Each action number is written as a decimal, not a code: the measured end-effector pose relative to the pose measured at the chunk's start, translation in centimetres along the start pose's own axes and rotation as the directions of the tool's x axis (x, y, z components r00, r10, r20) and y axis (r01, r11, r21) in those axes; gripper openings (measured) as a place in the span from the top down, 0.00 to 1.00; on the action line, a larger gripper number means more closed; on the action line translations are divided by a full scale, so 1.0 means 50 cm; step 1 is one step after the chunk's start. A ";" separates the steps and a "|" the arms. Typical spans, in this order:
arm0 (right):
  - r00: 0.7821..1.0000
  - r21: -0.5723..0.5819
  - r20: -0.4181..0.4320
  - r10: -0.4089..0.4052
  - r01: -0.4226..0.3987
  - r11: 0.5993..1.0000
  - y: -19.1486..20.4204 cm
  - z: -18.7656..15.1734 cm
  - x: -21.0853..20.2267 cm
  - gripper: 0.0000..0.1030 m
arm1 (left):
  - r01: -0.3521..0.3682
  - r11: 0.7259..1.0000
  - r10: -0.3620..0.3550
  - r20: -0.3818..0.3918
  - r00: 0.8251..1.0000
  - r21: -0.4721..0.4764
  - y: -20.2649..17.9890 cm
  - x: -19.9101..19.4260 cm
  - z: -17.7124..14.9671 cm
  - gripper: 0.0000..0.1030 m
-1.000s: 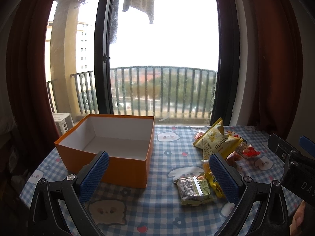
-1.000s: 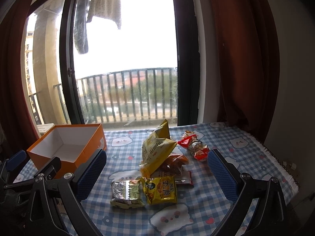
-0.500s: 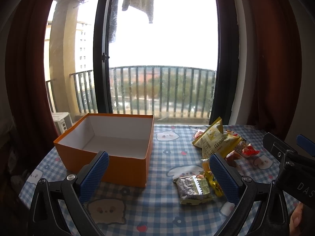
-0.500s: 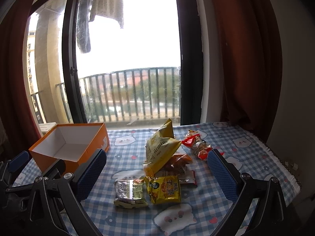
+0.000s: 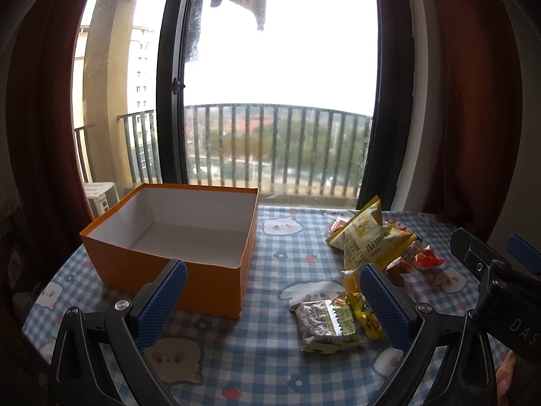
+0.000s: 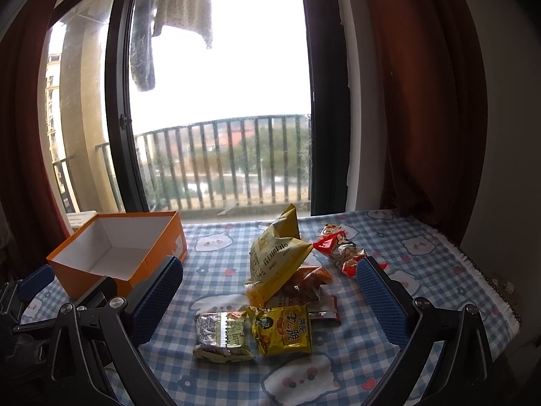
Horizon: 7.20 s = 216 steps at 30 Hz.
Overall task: Organize snacks
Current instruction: 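Grasp the yellow printed chip bag with the right tool while the left tool grasps the silver-green packet, then carry both held packets over the orange box with both tools, then lower both packets into the box and open both tools, then move both open tools back toward the remaining snacks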
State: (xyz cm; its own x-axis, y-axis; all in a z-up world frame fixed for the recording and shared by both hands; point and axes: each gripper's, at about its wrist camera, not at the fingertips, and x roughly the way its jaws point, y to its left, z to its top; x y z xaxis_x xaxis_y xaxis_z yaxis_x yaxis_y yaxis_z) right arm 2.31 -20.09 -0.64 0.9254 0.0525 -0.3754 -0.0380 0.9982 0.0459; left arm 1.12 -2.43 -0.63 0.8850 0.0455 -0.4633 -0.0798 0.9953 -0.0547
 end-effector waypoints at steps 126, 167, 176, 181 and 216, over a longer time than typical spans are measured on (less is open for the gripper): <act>0.984 0.048 -0.153 0.094 -0.087 0.995 0.005 -0.037 0.164 0.20 | 0.071 0.991 -0.058 -0.120 0.991 0.109 -0.120 0.163 -0.020 0.21; 0.938 -0.141 -0.196 0.285 -0.314 0.939 0.458 0.091 0.396 0.20 | -0.154 0.986 0.147 -0.115 0.982 -0.060 0.170 0.276 0.084 0.21; 0.850 -0.079 -0.441 0.288 -0.357 0.931 0.543 0.053 0.543 0.20 | -0.156 0.984 0.115 -0.346 0.931 -0.090 0.234 0.377 0.065 0.21; 0.800 -0.061 -0.526 0.289 -0.375 0.925 0.565 0.049 0.579 0.20 | -0.153 0.961 0.029 -0.466 0.884 -0.230 0.271 0.412 0.060 0.20; 0.829 0.028 -0.436 0.351 -0.377 0.926 0.373 0.060 0.433 0.10 | -0.181 0.983 0.166 -0.236 0.957 -0.044 0.181 0.270 0.084 0.16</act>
State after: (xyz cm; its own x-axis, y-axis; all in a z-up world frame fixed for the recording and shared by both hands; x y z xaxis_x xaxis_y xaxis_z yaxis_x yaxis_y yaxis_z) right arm 22.76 -0.41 -5.15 0.5889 0.4057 -0.6990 -0.3735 0.9036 0.2098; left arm 14.27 7.57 -3.67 0.7257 0.1883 -0.6617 -0.2587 0.9659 -0.0088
